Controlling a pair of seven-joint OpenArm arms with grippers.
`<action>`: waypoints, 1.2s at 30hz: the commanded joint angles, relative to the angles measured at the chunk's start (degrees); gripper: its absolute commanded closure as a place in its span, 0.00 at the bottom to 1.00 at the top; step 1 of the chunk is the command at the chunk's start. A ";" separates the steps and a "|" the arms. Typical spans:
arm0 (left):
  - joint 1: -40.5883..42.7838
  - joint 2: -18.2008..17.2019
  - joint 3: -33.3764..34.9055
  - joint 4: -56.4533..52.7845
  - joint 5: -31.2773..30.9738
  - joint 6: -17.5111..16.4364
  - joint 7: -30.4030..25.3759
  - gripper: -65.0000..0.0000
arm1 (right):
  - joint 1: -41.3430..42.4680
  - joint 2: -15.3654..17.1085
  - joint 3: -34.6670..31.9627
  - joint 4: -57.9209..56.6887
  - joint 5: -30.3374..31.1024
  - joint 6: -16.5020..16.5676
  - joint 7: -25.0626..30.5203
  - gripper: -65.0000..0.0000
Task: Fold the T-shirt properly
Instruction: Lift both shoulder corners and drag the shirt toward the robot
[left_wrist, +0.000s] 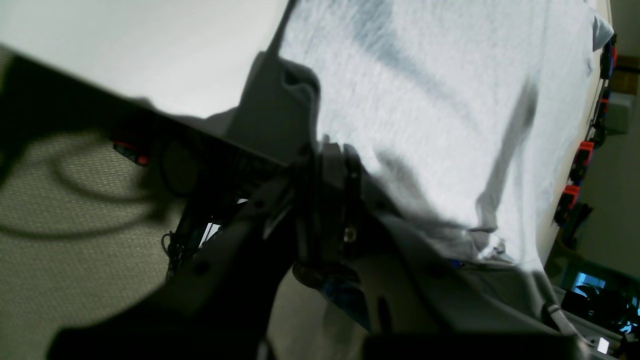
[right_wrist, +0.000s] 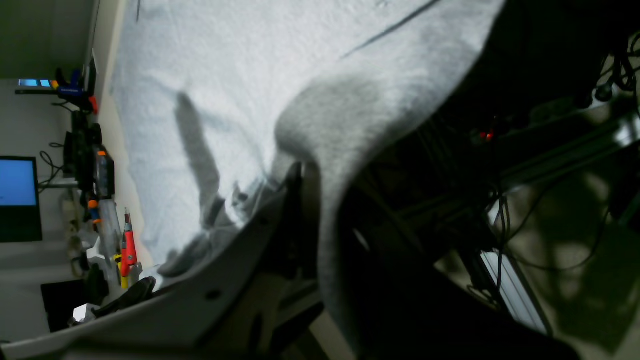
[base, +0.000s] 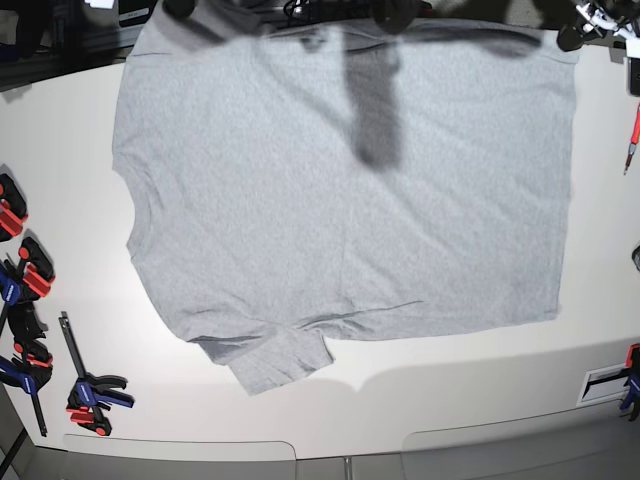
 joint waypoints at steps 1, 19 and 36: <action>0.59 -1.14 -0.50 1.27 -1.21 -0.52 -0.68 1.00 | -0.61 0.15 0.35 1.99 0.98 1.51 1.97 1.00; -16.02 0.59 0.39 7.45 11.30 -0.52 -10.21 1.00 | 27.78 0.63 -16.06 6.23 -35.91 -0.79 8.33 1.00; -18.12 0.28 4.44 7.43 26.97 5.49 -24.06 1.00 | 44.92 0.66 -25.53 -11.32 -50.14 -10.16 15.93 1.00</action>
